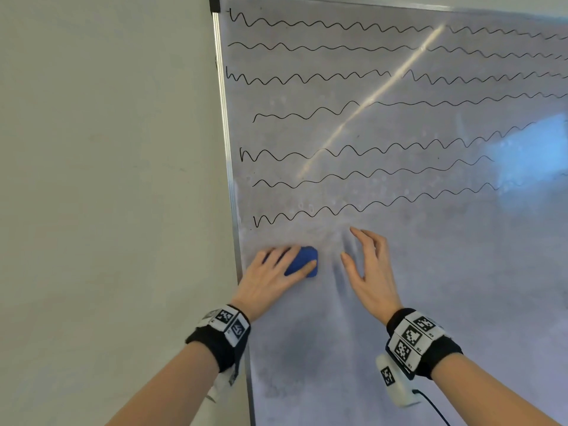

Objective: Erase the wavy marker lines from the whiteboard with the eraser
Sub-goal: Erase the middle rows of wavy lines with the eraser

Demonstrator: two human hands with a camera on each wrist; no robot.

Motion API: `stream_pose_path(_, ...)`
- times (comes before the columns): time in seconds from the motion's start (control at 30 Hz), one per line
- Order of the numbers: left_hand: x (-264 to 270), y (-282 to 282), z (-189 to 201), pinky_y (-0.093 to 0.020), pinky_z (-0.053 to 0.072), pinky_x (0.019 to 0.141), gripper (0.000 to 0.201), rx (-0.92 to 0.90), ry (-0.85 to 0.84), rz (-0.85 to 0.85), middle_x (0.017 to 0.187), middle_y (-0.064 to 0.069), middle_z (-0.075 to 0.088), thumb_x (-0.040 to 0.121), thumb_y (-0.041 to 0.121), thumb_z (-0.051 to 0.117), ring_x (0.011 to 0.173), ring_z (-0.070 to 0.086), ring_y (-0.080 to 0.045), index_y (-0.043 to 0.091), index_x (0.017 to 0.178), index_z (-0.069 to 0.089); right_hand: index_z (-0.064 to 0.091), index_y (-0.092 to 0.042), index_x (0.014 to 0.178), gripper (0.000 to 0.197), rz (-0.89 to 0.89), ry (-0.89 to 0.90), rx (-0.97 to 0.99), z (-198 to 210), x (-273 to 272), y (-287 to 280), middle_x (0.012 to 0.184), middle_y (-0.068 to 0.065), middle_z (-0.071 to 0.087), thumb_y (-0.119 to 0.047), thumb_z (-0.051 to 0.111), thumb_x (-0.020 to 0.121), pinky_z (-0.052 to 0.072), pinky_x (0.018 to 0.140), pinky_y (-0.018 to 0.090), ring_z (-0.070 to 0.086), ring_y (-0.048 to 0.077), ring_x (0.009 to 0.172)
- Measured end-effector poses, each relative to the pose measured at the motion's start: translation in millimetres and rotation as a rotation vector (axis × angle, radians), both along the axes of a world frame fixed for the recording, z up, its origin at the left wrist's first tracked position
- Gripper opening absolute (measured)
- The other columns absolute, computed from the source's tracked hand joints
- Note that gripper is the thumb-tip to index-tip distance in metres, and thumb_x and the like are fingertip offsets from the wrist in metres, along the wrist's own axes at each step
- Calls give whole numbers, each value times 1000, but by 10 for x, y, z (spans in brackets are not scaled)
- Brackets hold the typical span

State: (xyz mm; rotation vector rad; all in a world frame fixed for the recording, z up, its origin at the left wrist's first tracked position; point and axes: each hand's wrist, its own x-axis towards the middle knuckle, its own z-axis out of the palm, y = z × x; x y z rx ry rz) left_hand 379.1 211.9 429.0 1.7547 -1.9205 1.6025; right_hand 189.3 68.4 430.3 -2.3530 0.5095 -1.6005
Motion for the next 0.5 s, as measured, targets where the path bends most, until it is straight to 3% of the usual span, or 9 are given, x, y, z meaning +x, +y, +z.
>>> stream_pose_path(0.17, -59, -39, 81, -41, 31, 83, 78, -103, 154, 90, 135, -17, 45, 70, -3, 57, 112, 44, -34, 27, 140, 42, 37, -23, 140, 50, 18, -2, 18, 54, 7, -4, 130, -2, 34, -28, 54, 93, 29, 102, 20, 39, 12, 121)
stream_pose_path(0.3, -87, -49, -85, -39, 31, 87, 71, 51, 0, -9, 134, -19, 48, 76, -6, 35, 115, 43, -33, 24, 139, 45, 38, -24, 140, 50, 22, 8, 18, 13, -22, -36, 130, -1, 34, -28, 55, 93, 31, 103, 24, 39, 13, 122)
stream_pose_path(0.4, -3, -16, 72, -40, 31, 86, 75, -27, 62, 60, 135, -17, 43, 73, -7, 43, 114, 43, -33, 26, 140, 43, 38, -23, 139, 50, 10, -4, 32, -1, -45, -92, 129, -1, 34, -27, 55, 93, 34, 103, 27, 40, 14, 121)
stream_pose_path(0.5, -57, -26, 52, -42, 32, 86, 76, -80, 122, 78, 137, -17, 41, 72, -7, 41, 115, 44, -33, 26, 141, 42, 38, -23, 139, 49, 27, 8, 43, -25, 1, -70, 129, -2, 34, -29, 54, 93, 34, 103, 27, 41, 14, 121)
